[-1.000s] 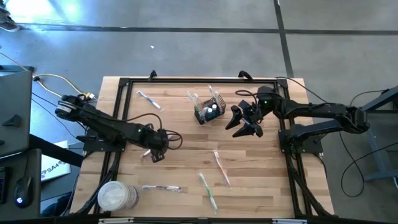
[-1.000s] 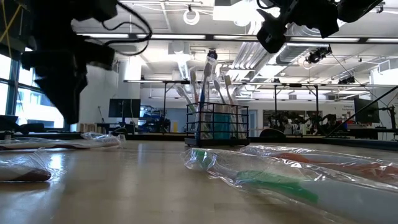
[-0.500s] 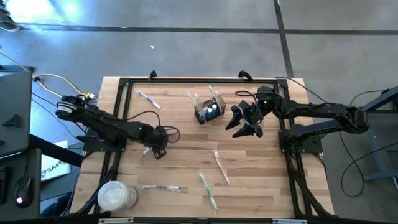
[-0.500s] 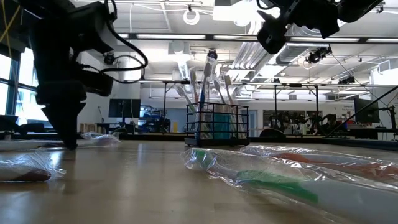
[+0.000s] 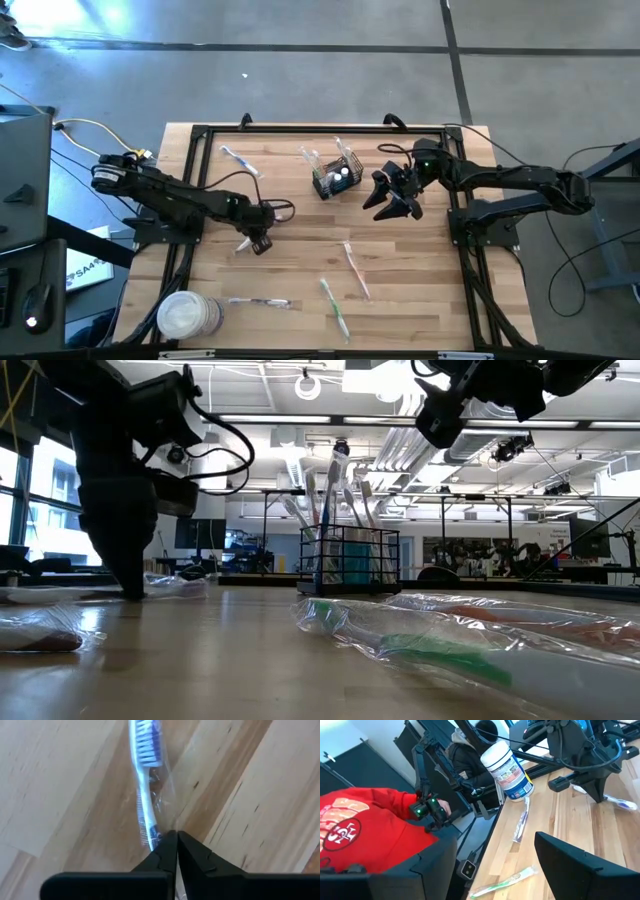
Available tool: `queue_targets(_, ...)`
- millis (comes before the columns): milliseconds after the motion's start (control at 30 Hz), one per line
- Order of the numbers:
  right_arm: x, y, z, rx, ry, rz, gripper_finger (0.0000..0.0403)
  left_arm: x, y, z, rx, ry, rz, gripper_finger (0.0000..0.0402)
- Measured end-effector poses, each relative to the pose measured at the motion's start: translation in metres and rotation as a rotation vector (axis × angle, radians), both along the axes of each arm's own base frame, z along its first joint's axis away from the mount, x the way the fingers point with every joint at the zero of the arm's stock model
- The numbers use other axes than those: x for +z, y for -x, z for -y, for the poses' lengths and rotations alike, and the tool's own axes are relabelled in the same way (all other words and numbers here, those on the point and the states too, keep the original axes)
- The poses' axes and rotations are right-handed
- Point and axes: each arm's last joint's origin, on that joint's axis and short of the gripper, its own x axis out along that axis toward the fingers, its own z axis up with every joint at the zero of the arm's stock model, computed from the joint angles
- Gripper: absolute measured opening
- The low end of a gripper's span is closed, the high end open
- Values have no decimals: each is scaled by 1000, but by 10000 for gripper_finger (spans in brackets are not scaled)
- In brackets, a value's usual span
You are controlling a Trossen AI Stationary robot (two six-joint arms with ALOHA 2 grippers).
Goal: Pick & Place toothbrushing station
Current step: Put the top purple toothbrush into the mesh organizer
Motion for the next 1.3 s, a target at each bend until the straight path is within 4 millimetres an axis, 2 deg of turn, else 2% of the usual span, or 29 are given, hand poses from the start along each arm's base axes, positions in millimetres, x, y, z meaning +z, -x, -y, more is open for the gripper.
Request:
queue_targets(333,0,0,0,-7,24,15,261,5,-7,4,-54,101,46,1)
queue_targets(567,0,-1,1,-54,31,11,261,24,-19,4,-75,65,91,1)
queue_targets(767,0,-1,2,-54,33,12,261,40,-23,0,-110,1,46,0)
queue_targets(967,0,-1,2,-53,34,12,261,51,-28,-10,-141,0,56,0)
queue_targets(1300,0,-1,2,-56,36,16,261,59,-26,-12,-166,-13,51,0)
